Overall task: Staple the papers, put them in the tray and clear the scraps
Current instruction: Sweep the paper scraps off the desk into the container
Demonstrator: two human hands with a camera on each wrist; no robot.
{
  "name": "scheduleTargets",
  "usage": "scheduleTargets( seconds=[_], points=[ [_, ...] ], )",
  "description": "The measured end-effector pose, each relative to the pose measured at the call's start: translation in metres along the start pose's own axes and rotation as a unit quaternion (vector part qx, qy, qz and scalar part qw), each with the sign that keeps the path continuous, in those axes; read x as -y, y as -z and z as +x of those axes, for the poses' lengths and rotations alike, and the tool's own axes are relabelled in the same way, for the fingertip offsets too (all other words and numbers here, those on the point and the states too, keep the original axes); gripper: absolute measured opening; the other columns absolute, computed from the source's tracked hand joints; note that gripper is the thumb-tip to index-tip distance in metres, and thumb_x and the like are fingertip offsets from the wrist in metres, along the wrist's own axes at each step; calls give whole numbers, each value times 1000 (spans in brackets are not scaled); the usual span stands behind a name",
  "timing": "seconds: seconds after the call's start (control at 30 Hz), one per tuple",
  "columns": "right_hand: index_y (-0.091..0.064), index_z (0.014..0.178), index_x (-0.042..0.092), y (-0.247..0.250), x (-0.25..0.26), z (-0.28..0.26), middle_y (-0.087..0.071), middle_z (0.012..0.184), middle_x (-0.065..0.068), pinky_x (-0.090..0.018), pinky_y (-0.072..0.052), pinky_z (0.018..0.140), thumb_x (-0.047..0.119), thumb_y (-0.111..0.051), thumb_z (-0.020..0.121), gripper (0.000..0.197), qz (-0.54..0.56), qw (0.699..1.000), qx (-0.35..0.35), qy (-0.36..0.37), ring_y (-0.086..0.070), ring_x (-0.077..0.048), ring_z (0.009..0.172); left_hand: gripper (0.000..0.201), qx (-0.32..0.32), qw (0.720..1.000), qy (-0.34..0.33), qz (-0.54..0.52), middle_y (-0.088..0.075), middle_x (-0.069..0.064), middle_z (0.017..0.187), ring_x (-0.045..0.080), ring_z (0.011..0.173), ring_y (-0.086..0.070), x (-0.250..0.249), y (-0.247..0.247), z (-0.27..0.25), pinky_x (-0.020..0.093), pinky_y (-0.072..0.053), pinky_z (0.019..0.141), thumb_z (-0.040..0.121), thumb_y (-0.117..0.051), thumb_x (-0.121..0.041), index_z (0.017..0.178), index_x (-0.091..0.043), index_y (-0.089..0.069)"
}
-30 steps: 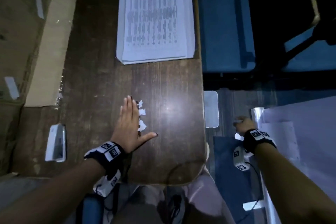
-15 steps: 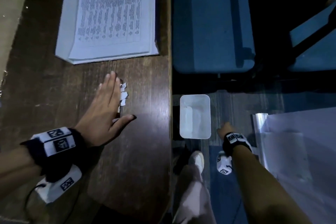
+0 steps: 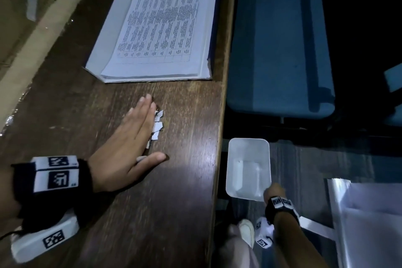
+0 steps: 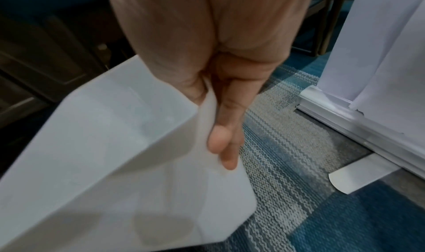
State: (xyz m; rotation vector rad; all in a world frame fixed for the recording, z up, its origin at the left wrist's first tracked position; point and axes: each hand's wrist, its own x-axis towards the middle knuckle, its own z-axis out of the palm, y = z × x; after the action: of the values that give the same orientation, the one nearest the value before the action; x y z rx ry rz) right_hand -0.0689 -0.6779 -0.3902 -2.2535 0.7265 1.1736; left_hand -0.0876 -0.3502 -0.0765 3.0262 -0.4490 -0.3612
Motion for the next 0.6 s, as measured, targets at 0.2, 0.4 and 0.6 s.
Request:
scheduleTargets(
  seconds=[0.2, 0.4, 0.6],
  points=[
    [-54, 122, -8, 56, 0, -88, -58, 126, -26, -36, -47, 94, 7, -44, 93, 34, 26, 999, -22, 11, -55, -38, 116, 97, 23, 996, -9, -87, 24, 7, 159, 14, 147, 22, 9, 17, -4, 30, 9, 120, 86, -20, -75, 149, -11, 17],
    [-54, 119, -12, 107, 8, -191, -58, 122, -30, -37, -45, 95, 8, -44, 94, 34, 22, 997, -67, 4, -55, -40, 116, 98, -63, 960, 160, -220, 14, 3, 160, 14, 149, 15, 31, 29, -68, 31, 6, 120, 83, -19, -77, 150, -12, 10],
    [-58, 116, -9, 130, 22, -253, -61, 90, -18, -36, -46, 95, 16, -48, 94, 35, -75, 990, -116, 14, -57, -39, 101, 103, -28, 851, 454, -263, 0, 33, 157, 42, 148, 2, 14, -7, -145, 48, -1, 119, 83, -26, -67, 146, 12, -6]
  ],
)
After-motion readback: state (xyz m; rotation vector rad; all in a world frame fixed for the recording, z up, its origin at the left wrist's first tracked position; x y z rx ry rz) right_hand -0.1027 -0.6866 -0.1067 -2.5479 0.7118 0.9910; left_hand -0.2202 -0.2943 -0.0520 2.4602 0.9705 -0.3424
